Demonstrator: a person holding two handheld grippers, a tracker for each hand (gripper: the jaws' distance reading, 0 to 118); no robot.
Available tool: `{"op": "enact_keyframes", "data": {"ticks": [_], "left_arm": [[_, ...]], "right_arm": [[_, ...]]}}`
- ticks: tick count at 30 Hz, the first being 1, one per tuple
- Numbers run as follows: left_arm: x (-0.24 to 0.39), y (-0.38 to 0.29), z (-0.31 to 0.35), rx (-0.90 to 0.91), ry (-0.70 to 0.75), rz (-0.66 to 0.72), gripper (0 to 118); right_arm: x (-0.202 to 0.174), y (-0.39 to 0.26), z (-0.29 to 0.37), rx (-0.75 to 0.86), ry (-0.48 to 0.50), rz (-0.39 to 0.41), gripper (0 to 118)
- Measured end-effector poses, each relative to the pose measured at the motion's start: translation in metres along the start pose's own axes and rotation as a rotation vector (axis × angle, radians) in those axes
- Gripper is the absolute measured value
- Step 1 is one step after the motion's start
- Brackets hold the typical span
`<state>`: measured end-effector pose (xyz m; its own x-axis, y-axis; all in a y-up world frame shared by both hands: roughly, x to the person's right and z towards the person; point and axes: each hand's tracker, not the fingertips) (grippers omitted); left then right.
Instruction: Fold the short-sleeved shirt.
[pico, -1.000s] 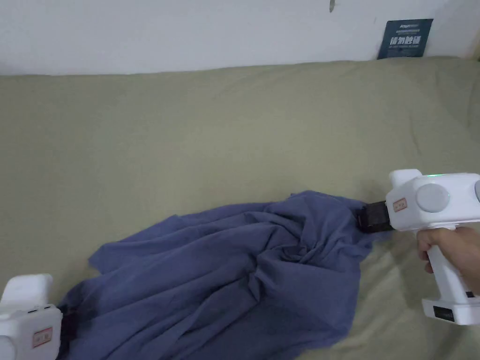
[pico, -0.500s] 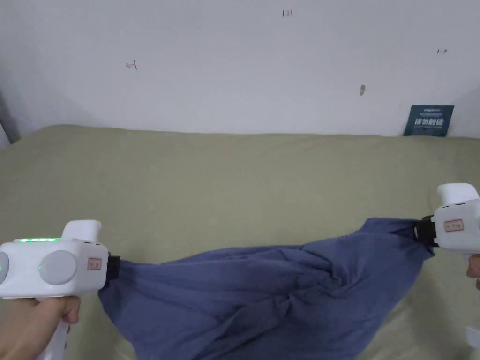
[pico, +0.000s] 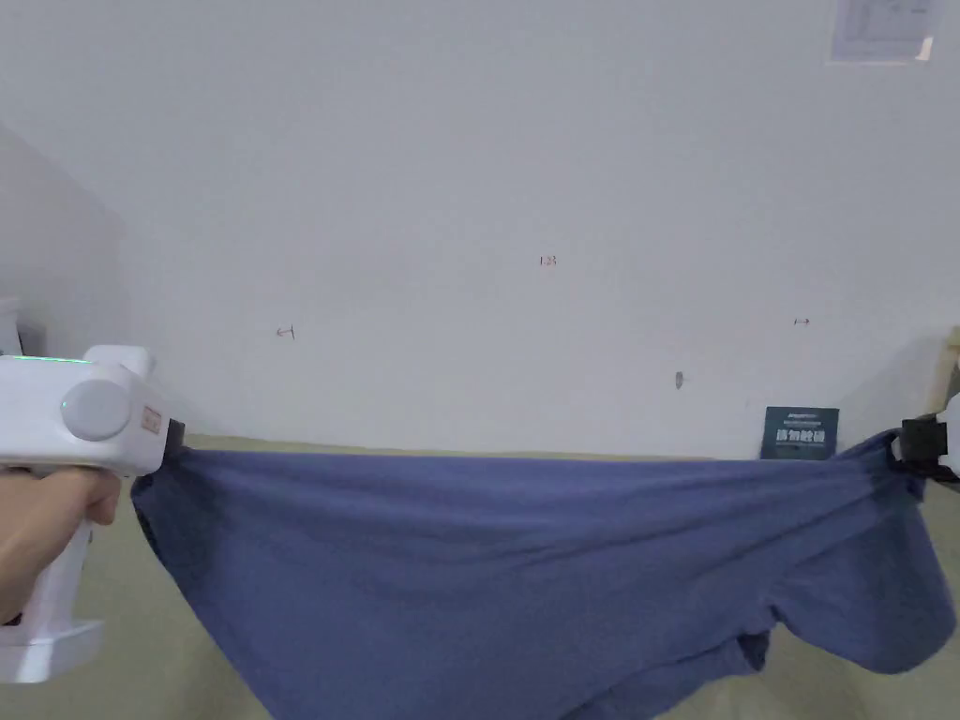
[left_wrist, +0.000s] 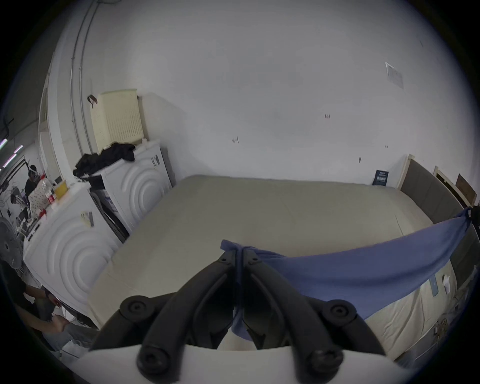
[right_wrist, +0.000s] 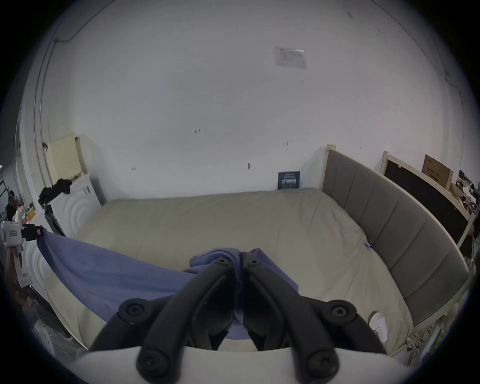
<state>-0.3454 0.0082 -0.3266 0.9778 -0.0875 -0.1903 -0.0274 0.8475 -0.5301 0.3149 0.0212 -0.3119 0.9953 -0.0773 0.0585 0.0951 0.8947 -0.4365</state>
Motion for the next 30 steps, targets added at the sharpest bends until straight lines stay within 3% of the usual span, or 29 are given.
{"op": "enact_keyframes", "data": {"ticks": [10, 20, 30], "left_arm": [[0.022, 0.065, 0.019, 0.091, 0.049, -0.022, 3], [0.048, 0.119, -0.035, 0.111, 0.098, -0.024, 3], [0.067, 0.168, -0.101, 0.131, 0.108, -0.01, 3]], "right_arm": [[-0.01, 0.062, 0.0, 0.083, -0.028, -0.003, 7], [-0.009, 0.108, -0.066, 0.082, -0.051, -0.034, 7], [-0.017, 0.146, -0.143, 0.105, -0.085, -0.016, 7]]}}
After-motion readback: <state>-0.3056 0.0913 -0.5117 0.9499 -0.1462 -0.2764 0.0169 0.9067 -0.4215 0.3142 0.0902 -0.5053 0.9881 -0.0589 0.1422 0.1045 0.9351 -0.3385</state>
